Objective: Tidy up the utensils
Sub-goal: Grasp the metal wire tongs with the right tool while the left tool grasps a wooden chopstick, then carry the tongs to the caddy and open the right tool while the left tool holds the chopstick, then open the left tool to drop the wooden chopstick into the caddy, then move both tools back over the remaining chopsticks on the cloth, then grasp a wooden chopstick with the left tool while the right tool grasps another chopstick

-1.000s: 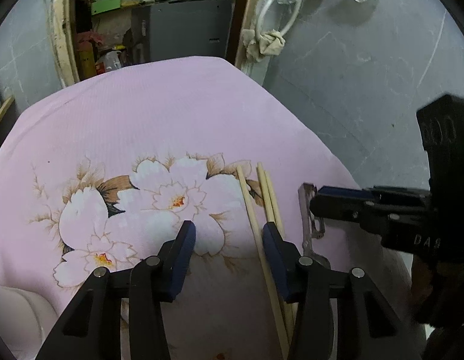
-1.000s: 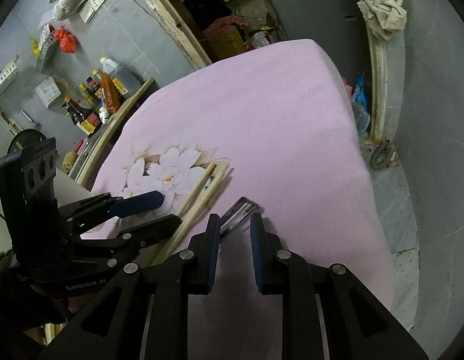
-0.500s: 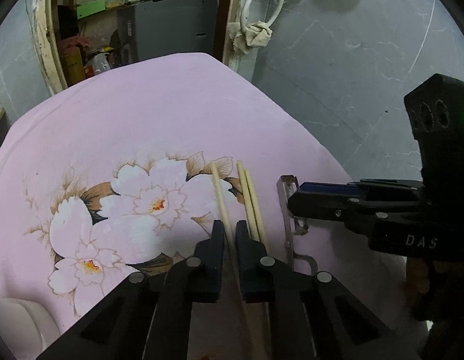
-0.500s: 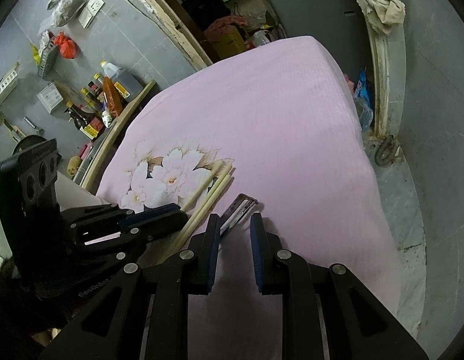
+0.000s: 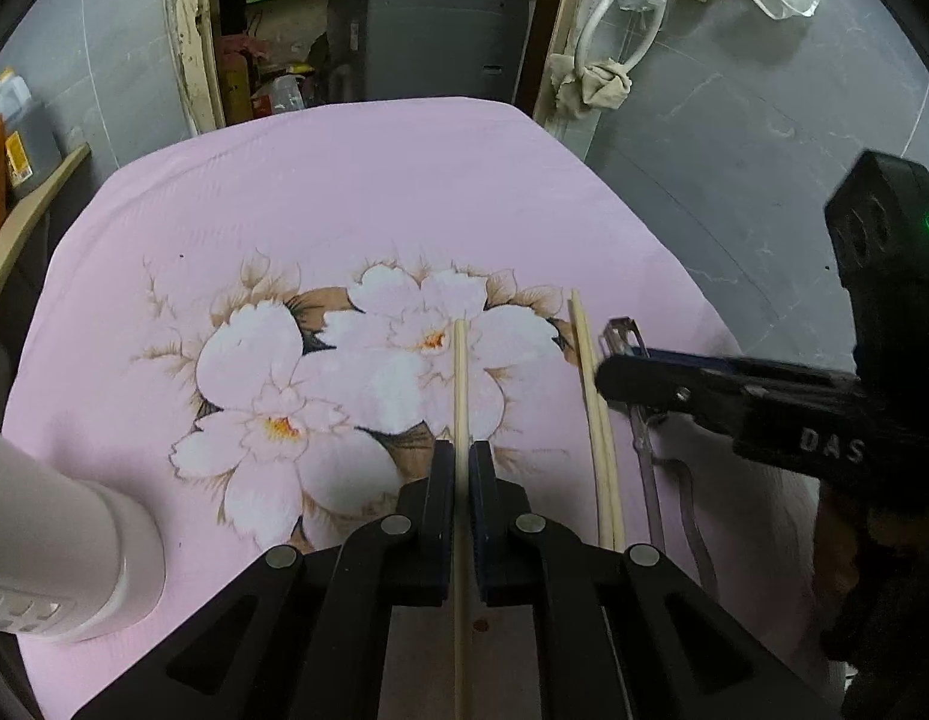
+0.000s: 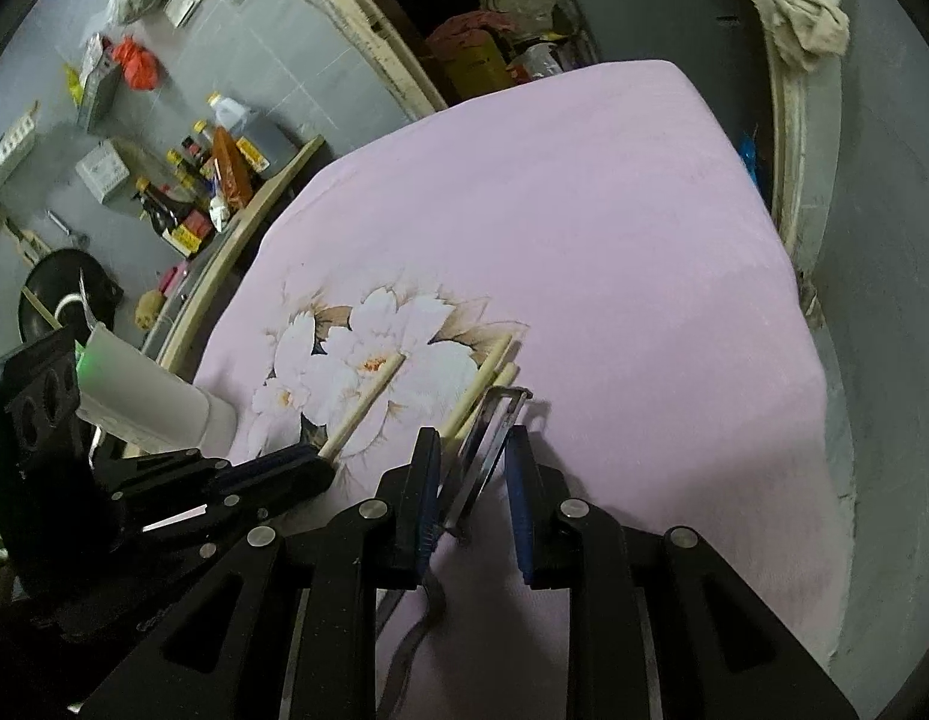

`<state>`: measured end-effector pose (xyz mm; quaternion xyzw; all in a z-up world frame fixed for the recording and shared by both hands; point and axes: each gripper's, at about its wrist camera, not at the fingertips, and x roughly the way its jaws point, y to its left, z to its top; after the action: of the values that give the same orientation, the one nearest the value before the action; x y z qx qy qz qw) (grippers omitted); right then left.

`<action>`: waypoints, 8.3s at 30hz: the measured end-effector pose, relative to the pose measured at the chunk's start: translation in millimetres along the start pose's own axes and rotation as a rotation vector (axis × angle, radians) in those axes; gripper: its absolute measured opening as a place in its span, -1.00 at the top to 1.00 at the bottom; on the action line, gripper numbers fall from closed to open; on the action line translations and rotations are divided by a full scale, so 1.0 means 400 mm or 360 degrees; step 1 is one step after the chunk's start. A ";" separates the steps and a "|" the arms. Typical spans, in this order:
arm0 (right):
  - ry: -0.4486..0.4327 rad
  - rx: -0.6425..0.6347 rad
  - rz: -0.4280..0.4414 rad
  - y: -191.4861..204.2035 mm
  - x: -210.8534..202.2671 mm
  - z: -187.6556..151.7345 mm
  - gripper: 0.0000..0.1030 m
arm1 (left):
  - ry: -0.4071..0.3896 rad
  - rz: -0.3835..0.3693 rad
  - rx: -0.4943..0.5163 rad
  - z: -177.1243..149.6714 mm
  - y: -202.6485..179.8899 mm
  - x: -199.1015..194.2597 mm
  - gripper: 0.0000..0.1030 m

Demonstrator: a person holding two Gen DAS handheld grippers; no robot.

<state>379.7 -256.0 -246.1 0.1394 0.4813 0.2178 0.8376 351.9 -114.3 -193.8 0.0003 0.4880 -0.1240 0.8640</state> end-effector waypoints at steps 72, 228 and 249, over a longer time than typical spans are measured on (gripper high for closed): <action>-0.1013 -0.0265 0.0038 0.733 -0.183 0.148 0.80 | -0.1059 -0.0088 -0.0738 0.027 0.696 -0.577 0.90; -0.0047 -0.0380 -0.0914 0.126 -0.188 -0.142 -0.96 | -0.0126 -0.0191 -0.0129 0.019 0.077 0.015 -0.98; -0.0121 -0.0140 -0.0837 0.003 -0.280 -0.175 -0.34 | -0.0022 -0.0161 0.0185 0.038 -0.056 0.048 -0.27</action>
<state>269.0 -309.1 -196.8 -0.0190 0.4592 0.0081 0.8881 369.3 -142.1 -199.5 0.0249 0.4735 -0.1957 0.8584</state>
